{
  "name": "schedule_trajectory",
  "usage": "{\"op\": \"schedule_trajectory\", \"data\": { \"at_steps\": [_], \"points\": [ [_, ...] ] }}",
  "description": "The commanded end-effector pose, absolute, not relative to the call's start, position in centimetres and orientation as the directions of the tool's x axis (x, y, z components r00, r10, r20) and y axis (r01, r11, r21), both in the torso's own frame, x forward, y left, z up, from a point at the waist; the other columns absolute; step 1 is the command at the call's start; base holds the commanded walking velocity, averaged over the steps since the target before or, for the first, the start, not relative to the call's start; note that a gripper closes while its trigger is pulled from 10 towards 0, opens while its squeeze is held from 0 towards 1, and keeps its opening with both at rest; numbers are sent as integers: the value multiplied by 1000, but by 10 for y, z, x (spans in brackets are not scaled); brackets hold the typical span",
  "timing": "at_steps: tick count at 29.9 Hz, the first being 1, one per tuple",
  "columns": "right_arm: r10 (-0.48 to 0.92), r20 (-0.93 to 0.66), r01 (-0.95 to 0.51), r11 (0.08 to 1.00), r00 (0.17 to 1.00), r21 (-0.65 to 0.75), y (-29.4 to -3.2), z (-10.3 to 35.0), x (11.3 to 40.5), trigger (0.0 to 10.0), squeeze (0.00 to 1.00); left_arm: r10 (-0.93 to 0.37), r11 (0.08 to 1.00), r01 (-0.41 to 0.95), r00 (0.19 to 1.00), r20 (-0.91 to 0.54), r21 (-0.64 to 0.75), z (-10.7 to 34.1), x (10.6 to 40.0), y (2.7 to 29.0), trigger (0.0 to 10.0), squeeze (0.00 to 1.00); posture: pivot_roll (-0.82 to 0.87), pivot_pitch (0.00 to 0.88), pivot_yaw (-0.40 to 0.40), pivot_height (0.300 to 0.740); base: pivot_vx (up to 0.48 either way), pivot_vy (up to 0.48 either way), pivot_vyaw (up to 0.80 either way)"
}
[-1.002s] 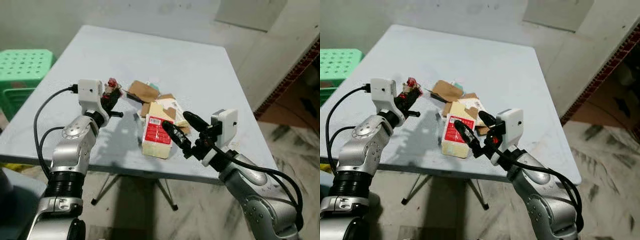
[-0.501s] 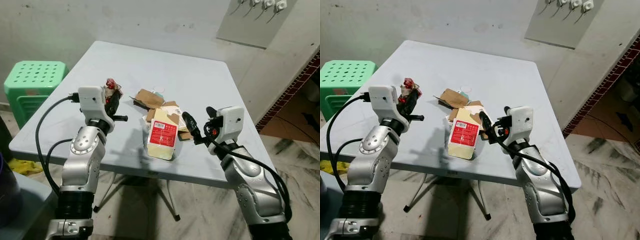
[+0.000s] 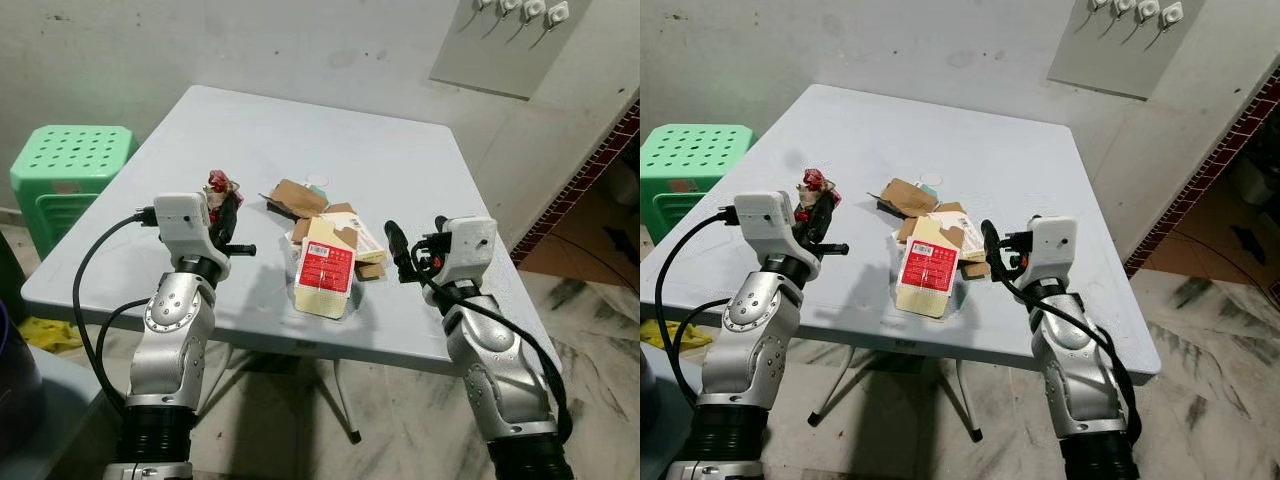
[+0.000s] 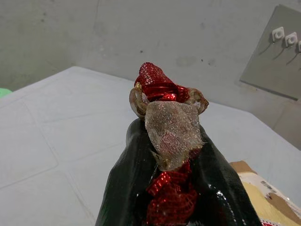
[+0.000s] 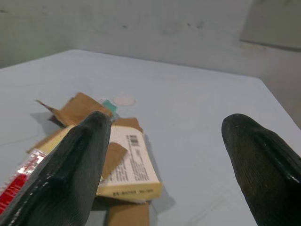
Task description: Picking trash to rubbish bin
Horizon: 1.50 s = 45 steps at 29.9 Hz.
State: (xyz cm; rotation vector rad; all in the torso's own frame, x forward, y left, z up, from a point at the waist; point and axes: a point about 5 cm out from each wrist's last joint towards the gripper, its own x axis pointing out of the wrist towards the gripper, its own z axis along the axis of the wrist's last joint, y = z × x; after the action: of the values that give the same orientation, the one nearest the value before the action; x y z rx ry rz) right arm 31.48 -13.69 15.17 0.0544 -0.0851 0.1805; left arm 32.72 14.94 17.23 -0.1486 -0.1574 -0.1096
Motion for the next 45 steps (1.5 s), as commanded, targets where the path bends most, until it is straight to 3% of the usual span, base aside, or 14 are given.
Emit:
{"op": "schedule_trajectory", "data": {
  "at_steps": [1,13,24,45],
  "points": [
    [119,98,-124,991,988,43,-147,150,316,10000,0,-86,983,107,986,145,-146,172,330,147,10000,0,64,0,-126,740,0,0,0],
    [51,98,-50,999,994,-8,-156,142,319,10000,0,-126,984,141,982,137,-106,173,337,140,10000,0,50,0,-108,740,0,0,89],
    [38,95,-34,999,995,-35,-157,136,319,10000,0,-196,974,208,972,129,-93,170,333,129,10000,0,52,0,-98,740,0,0,800],
    [61,99,-56,997,993,-58,-159,137,323,10000,0,-83,989,95,990,112,-114,171,344,150,10000,0,69,0,-128,740,-23,75,800]
  ]
}}
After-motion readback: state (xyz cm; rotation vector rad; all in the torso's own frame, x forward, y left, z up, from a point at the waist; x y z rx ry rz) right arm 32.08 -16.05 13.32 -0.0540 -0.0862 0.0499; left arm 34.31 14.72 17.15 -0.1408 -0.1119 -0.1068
